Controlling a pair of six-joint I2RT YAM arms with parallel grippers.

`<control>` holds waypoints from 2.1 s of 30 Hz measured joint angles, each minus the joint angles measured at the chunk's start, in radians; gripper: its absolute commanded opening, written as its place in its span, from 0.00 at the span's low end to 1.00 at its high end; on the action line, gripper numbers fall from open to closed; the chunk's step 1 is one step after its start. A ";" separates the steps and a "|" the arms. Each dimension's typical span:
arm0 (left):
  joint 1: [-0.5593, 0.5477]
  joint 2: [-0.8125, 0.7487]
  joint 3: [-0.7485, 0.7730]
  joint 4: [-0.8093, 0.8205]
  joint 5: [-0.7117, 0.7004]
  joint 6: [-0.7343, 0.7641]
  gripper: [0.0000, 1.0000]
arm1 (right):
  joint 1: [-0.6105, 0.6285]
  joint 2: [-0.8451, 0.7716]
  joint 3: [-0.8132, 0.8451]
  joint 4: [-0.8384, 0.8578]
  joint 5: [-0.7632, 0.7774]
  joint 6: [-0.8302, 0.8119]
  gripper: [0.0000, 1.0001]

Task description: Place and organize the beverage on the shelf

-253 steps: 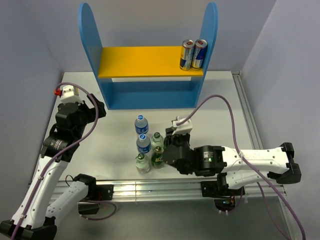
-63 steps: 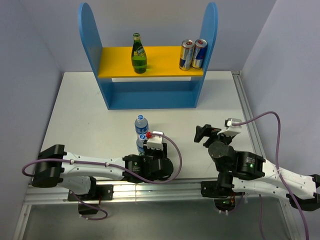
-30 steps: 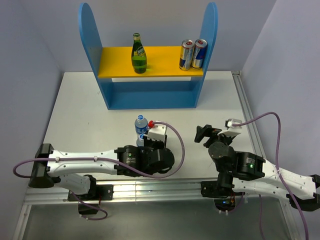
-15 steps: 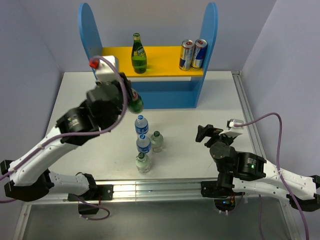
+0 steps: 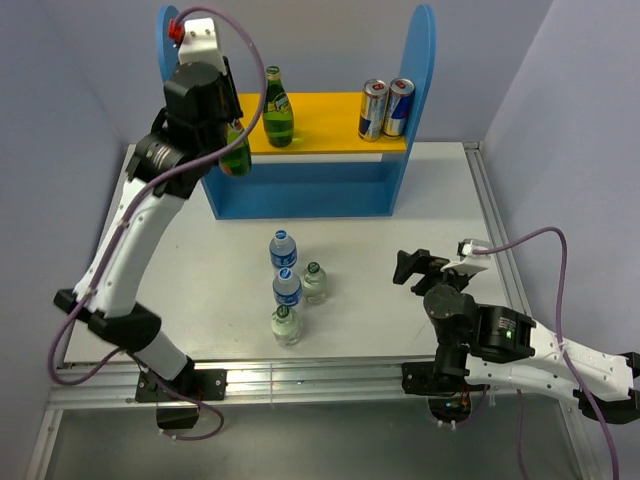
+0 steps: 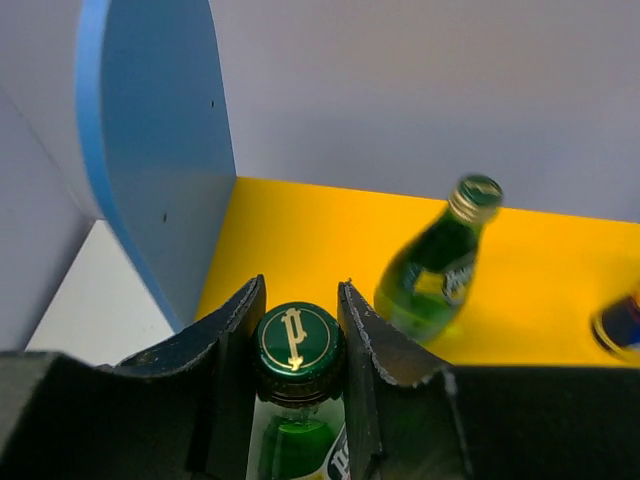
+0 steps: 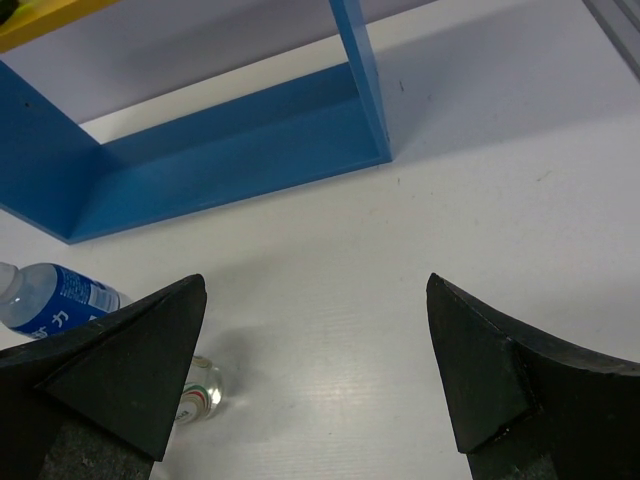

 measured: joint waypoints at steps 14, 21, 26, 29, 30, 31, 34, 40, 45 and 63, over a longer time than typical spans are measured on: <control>0.196 0.271 0.155 0.023 0.156 0.007 0.00 | 0.000 -0.040 -0.037 0.023 -0.005 -0.006 0.97; 0.198 0.296 0.157 0.085 0.173 0.006 0.00 | 0.000 -0.055 -0.052 0.042 -0.009 -0.016 0.97; 0.198 0.298 0.126 0.144 0.182 0.002 0.00 | 0.000 -0.058 -0.052 0.051 -0.009 -0.017 0.97; 0.198 0.296 0.094 0.200 0.181 0.003 0.12 | 0.000 -0.058 -0.053 0.051 -0.009 -0.017 0.97; 0.198 0.294 0.082 0.220 0.181 0.003 0.26 | 0.000 -0.058 -0.053 0.051 -0.009 -0.017 0.97; 0.198 0.290 0.074 0.230 0.180 0.003 0.36 | 0.000 -0.058 -0.053 0.051 -0.009 -0.017 0.97; 0.198 0.273 0.034 0.267 0.182 0.004 0.62 | 0.000 -0.058 -0.053 0.051 -0.010 -0.016 0.97; 0.198 0.245 -0.040 0.325 0.181 0.005 0.99 | 0.000 -0.058 -0.053 0.051 -0.010 -0.015 0.97; 0.198 0.241 -0.050 0.333 0.179 0.001 0.99 | 0.000 -0.058 -0.053 0.049 -0.010 -0.011 0.97; 0.157 -0.121 -0.390 0.262 0.176 -0.081 0.99 | 0.000 -0.044 -0.053 0.021 -0.002 0.023 0.97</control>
